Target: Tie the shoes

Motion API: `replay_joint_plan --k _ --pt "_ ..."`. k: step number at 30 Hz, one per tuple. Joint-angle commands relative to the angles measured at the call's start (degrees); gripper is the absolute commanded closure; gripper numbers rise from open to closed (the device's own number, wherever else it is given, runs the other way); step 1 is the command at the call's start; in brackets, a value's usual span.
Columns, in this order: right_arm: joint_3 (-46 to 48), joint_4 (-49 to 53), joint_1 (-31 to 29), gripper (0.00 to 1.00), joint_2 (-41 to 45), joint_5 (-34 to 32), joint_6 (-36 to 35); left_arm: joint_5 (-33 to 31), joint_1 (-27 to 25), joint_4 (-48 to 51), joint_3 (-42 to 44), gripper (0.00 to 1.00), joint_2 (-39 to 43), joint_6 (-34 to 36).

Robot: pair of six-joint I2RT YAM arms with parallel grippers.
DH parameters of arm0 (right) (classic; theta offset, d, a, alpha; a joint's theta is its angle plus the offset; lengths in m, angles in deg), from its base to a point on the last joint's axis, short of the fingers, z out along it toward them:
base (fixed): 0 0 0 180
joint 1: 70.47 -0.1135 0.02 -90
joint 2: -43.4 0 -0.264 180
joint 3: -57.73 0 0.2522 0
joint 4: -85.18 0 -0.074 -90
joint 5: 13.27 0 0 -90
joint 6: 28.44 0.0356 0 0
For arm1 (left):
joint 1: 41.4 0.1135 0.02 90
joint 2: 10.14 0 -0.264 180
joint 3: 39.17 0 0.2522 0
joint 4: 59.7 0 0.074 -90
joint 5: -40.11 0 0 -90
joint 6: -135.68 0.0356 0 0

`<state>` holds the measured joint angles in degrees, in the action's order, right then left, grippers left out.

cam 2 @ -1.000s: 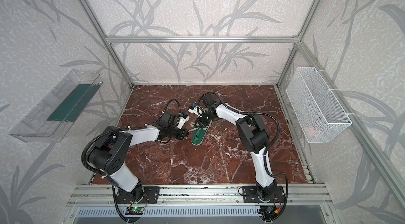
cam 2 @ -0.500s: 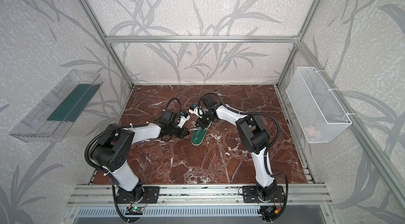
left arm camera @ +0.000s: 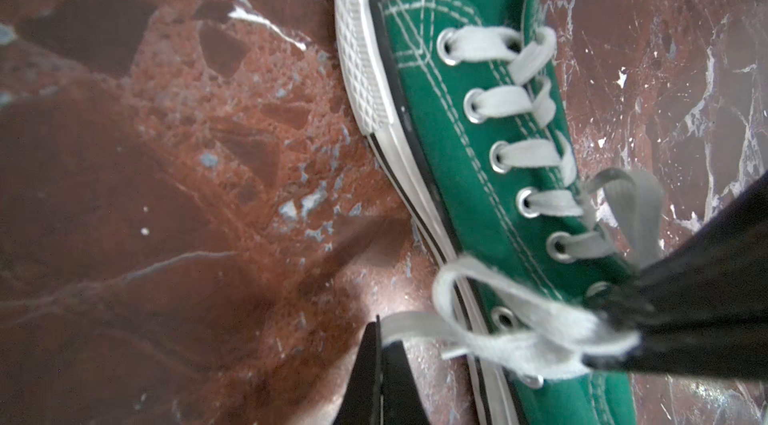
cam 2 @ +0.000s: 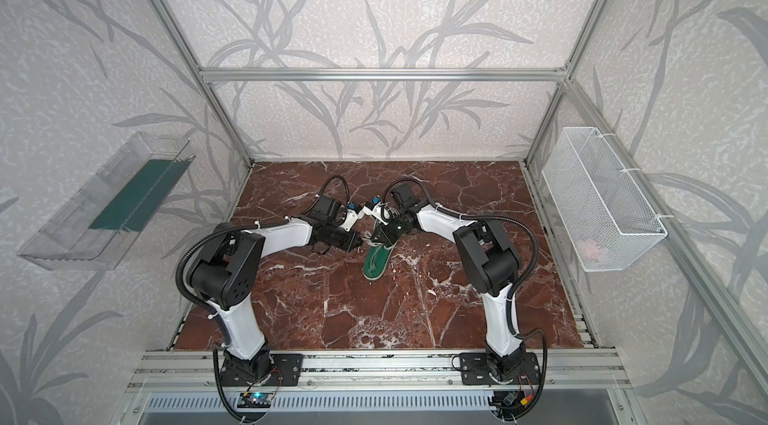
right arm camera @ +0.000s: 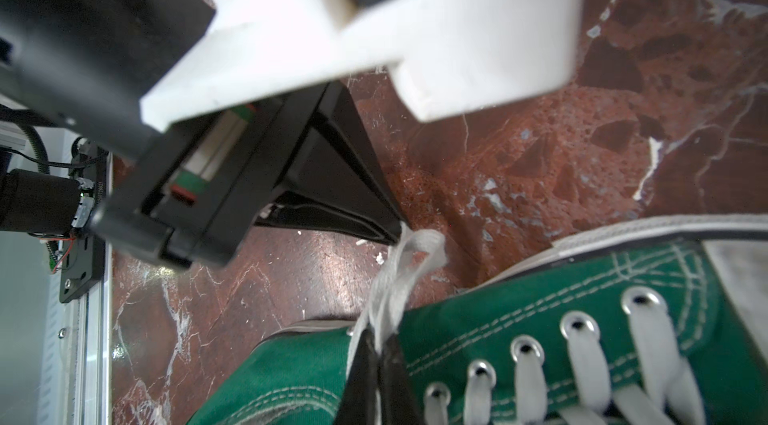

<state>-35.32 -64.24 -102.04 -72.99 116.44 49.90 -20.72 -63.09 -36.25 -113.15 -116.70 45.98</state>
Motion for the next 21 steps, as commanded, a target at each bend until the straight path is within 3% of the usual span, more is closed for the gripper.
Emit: replay_joint_plan --k 1,21 --pt "1.3 -2.3 0.6 1.0 2.9 4.3 1.6 1.6 0.2 3.0 -1.8 1.0 -1.1 1.5" --pt "2.7 -0.7 1.0 1.0 3.3 9.7 -4.4 4.3 0.2 8.6 -11.0 1.0 -6.1 5.1"
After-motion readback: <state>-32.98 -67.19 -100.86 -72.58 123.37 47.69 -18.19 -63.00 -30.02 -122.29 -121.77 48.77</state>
